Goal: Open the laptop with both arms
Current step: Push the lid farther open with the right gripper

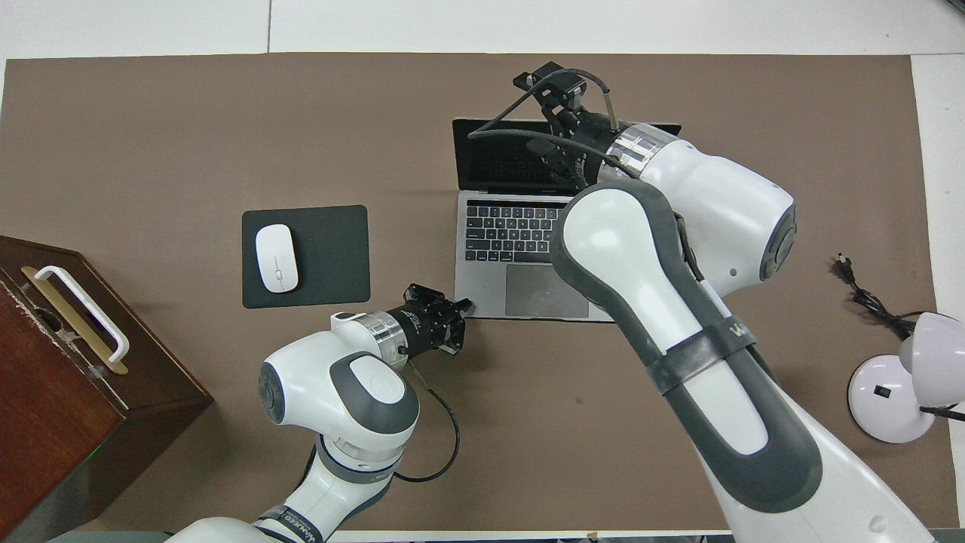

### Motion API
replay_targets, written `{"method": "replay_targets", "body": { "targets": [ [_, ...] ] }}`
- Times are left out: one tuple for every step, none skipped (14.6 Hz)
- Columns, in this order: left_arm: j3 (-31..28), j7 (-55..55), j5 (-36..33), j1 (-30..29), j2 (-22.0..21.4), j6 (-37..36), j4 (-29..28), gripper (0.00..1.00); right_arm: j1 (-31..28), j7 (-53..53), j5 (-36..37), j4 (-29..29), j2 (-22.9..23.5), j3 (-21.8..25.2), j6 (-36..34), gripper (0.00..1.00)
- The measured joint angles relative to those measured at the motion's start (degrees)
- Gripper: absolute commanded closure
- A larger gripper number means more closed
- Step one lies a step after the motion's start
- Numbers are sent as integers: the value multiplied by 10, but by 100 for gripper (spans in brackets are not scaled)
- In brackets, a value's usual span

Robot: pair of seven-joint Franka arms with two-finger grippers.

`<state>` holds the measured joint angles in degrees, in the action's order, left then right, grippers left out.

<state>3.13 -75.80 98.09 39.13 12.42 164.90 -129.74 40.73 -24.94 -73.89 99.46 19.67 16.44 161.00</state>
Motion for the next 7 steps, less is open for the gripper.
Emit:
{"method": "replay_targets", "body": {
  "targets": [
    [0, 0, 0, 0, 0, 0, 0, 100, 7, -23, 0, 2, -7, 0, 0, 0],
    [0, 0, 0, 0, 0, 0, 0, 100, 13, -45, 0, 5, -15, -1, 0, 0],
    [0, 0, 0, 0, 0, 0, 0, 100, 16, -71, 0, 8, -24, -1, 0, 0],
    [0, 0, 0, 0, 0, 0, 0, 100, 18, -95, 0, 11, -33, -3, 0, 0],
    [0, 0, 0, 0, 0, 0, 0, 100, 18, -117, 0, 12, -42, -7, 0, 0],
    [0, 1, 0, 0, 0, 0, 0, 100, 18, -135, 0, 13, -52, -11, 0, 0],
    [0, 1, 0, 0, 0, 0, 1, 100, 18, -148, 0, 13, -61, -14, 0, 0]
  ]
}}
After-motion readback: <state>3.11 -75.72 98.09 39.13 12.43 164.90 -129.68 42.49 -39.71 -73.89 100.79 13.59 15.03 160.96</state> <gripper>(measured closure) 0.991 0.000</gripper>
